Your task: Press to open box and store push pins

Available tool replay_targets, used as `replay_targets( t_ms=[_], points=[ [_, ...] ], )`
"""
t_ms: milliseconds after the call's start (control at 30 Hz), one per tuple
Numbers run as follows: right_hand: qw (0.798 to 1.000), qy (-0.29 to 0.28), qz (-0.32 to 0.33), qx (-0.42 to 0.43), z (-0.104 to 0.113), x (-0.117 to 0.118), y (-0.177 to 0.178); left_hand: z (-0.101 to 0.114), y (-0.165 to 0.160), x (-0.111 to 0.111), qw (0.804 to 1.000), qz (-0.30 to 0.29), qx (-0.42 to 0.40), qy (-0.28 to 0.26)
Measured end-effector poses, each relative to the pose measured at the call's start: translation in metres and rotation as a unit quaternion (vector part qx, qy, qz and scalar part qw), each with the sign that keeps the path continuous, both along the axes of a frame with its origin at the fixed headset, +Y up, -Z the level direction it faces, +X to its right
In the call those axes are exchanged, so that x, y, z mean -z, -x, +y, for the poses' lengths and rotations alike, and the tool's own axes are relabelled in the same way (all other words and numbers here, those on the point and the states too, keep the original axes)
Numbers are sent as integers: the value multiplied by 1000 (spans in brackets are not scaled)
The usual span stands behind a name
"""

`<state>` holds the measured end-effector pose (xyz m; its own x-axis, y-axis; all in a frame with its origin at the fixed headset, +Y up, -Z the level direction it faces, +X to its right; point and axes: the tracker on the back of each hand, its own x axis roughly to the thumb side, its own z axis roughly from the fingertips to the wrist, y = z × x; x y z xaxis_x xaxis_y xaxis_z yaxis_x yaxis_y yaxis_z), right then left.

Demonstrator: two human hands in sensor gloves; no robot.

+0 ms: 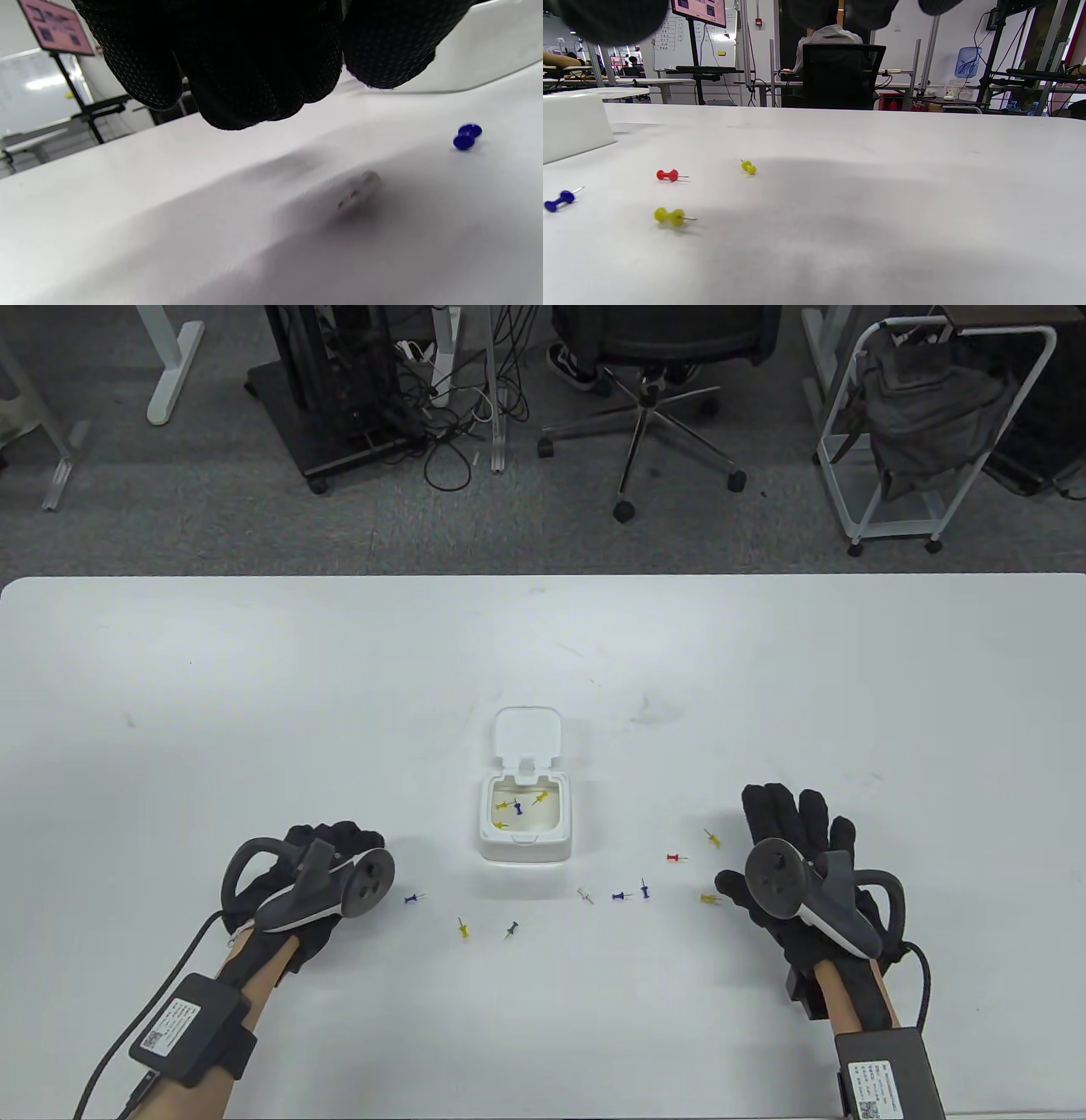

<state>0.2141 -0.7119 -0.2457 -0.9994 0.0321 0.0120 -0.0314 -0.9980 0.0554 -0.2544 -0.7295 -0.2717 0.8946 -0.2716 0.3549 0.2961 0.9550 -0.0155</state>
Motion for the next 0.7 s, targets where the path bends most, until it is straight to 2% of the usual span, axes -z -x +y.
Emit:
replay_targets(
  t_ms=[200, 467, 700],
  points=[
    [1000, 3, 0, 0, 0, 0, 0, -13, 10, -7, 1000, 6, 6, 21],
    [1000, 3, 0, -2, 0, 0, 0, -27, 4, -9, 999, -1, 29, 28],
    [1000, 4, 1, 6, 0, 0, 0, -30, -2, -9, 999, -11, 40, 4]
  ],
)
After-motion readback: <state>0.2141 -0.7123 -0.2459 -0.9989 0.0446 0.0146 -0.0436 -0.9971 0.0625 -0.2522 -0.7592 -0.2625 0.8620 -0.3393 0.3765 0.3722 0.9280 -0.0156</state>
